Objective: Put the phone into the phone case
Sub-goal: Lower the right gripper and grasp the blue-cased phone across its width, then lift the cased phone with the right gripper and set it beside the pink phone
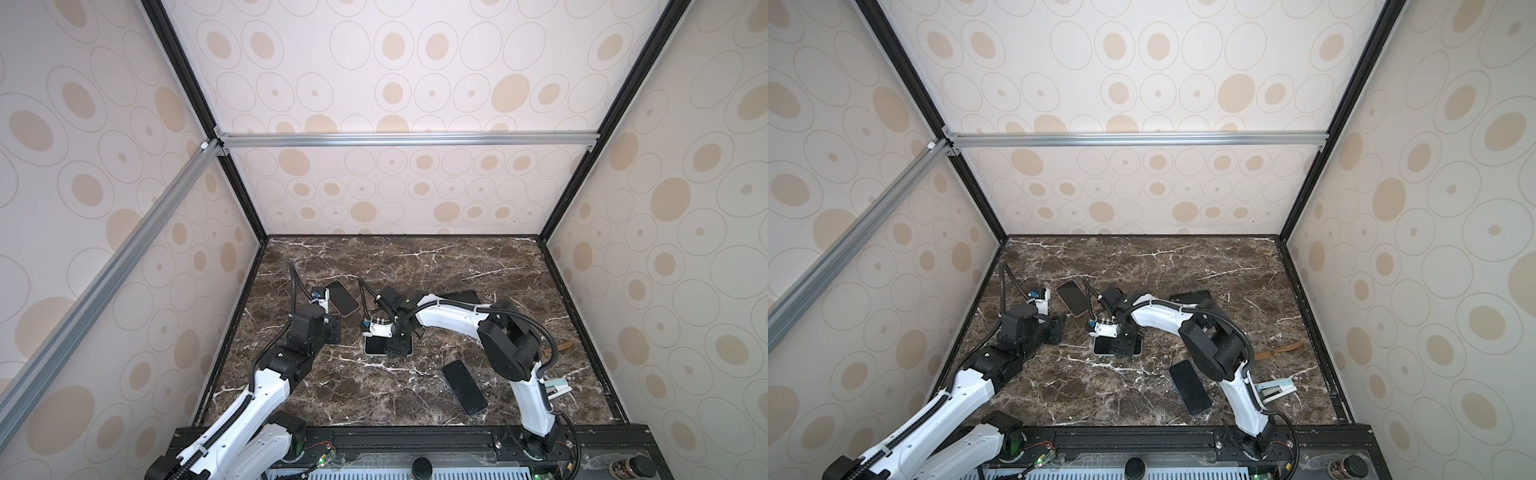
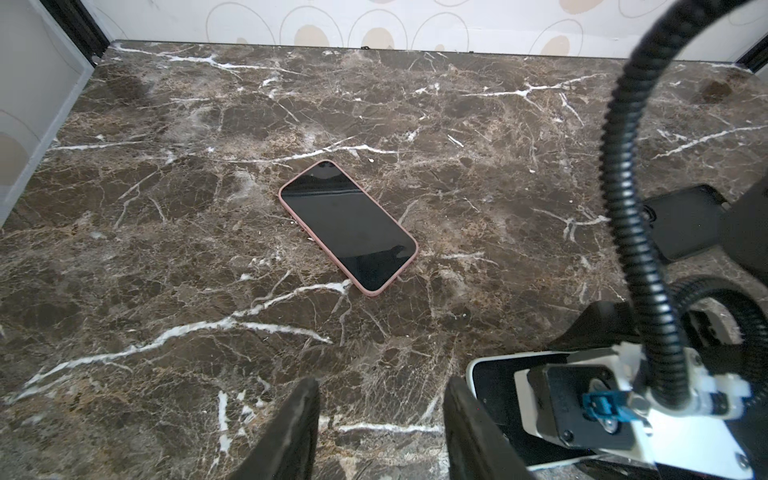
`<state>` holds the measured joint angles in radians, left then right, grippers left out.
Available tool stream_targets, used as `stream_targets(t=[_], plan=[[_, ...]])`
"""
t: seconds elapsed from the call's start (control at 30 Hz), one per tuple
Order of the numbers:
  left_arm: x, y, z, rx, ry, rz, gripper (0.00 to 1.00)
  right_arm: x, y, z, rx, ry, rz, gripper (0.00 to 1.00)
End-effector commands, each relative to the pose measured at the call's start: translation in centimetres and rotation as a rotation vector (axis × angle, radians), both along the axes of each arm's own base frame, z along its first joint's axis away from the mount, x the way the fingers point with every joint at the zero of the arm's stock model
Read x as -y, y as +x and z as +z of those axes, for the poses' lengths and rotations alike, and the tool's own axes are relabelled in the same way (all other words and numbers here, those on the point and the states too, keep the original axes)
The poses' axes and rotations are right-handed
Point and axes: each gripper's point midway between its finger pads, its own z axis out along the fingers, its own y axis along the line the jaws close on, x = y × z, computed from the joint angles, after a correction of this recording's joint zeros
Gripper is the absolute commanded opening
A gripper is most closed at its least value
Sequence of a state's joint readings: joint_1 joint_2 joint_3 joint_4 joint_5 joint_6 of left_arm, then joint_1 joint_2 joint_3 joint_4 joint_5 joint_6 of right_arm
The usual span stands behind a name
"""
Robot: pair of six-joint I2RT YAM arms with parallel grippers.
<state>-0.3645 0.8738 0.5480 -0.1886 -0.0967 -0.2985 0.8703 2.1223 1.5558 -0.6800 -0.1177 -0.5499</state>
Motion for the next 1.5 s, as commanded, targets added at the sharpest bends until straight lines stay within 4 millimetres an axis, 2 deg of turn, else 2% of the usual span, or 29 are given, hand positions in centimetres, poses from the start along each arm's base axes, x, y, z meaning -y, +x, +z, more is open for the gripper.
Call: stream_targets(t=[0.0, 0.3, 1.07, 1.23, 1.47], plan=[[-0.5, 0.3, 1.3, 0.047, -0.011, 0.023, 0.49, 1.1, 0.2, -1.6, -0.006, -0.066, -0.06, 0.75], [-0.5, 0.0, 2.1, 0.075, -0.031, 0.02, 0.49, 0.0, 2.5, 0.1, 0.036, 0.008, -0.205, 0.72], [-0.9, 0.0, 2.3, 0.082, -0.038, 0.039, 0.49, -1.6, 10.8, -0.4, 0.066, 0.005, -0.676, 0.72], [-0.9, 0.2, 1.9, 0.067, -0.033, 0.039, 0.49, -2.2, 12.1, -0.3, 0.059, -0.005, -0.762, 0.74], [-1.2, 0.2, 2.1, 0.074, -0.036, 0.049, 0.49, -3.2, 13.0, -0.1, 0.04, 0.037, -0.843, 0.75]])
